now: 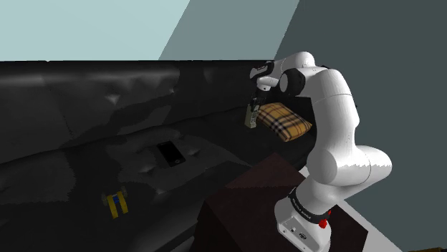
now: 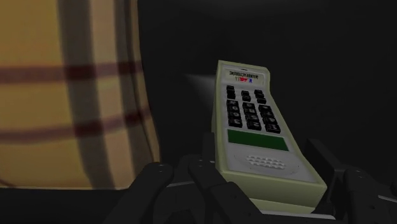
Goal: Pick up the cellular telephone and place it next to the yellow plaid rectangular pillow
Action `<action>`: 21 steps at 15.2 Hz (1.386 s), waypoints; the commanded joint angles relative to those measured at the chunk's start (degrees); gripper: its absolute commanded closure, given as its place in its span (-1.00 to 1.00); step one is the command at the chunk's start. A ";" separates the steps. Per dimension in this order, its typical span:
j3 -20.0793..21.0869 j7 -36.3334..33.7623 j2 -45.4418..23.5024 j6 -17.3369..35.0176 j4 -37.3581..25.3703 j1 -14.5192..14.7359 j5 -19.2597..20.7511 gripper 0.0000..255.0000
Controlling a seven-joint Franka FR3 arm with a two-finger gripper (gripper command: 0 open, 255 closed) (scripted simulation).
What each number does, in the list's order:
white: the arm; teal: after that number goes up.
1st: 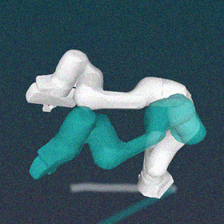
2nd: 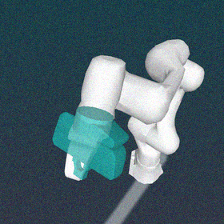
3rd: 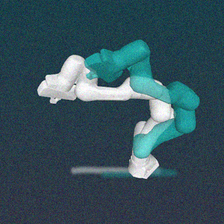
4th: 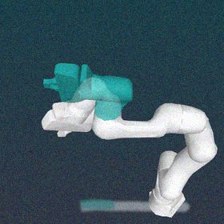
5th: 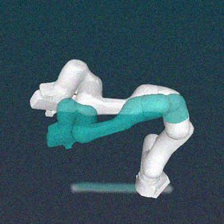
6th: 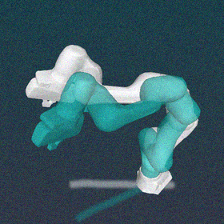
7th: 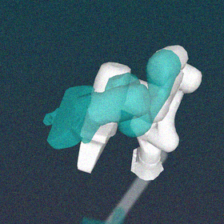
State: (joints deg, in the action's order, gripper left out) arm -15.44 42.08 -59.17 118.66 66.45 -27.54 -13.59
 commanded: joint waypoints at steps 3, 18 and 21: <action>0.08 -0.04 -0.62 0.20 -0.51 -0.08 -0.06 1.00; -0.54 -0.39 3.05 -4.39 -1.45 0.18 0.60 -1.00; -0.54 -0.39 3.03 -4.40 -1.49 0.17 0.60 -1.00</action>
State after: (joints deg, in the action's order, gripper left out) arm -15.97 41.69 -56.19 114.31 64.94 -27.36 -13.00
